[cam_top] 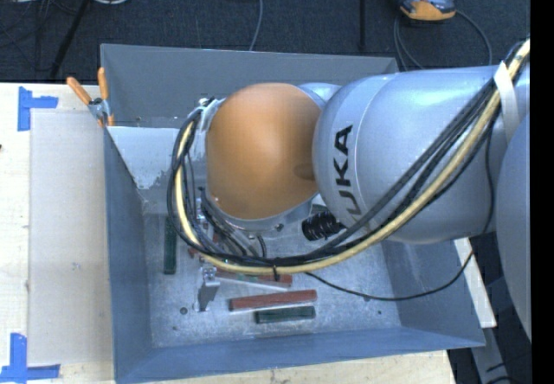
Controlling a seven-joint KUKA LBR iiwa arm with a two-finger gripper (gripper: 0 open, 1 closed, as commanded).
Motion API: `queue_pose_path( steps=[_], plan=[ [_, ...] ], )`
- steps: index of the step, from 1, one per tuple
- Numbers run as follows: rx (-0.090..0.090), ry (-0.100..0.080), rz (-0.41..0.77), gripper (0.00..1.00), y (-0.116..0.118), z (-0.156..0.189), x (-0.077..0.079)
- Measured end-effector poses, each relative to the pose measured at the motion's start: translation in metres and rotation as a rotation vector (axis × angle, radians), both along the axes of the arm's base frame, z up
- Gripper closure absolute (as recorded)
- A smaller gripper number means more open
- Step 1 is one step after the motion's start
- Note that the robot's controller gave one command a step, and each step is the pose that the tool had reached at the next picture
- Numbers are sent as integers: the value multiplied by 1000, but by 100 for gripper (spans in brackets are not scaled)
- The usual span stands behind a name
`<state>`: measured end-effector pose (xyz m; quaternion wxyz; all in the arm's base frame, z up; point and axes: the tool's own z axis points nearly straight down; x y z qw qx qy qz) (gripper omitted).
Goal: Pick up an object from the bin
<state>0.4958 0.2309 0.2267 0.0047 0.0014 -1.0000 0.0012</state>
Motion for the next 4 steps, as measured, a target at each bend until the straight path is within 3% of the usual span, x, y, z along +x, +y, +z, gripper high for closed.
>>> queue_pose_path(
  steps=[1,2,3,4],
  plan=[
    [2,-8,-5,0,-2,4,2],
    [4,-13,-53,0,-32,-61,21],
    [2,-7,93,0,-49,-74,67],
    [3,-9,31,0,-85,-98,55]
  ],
)
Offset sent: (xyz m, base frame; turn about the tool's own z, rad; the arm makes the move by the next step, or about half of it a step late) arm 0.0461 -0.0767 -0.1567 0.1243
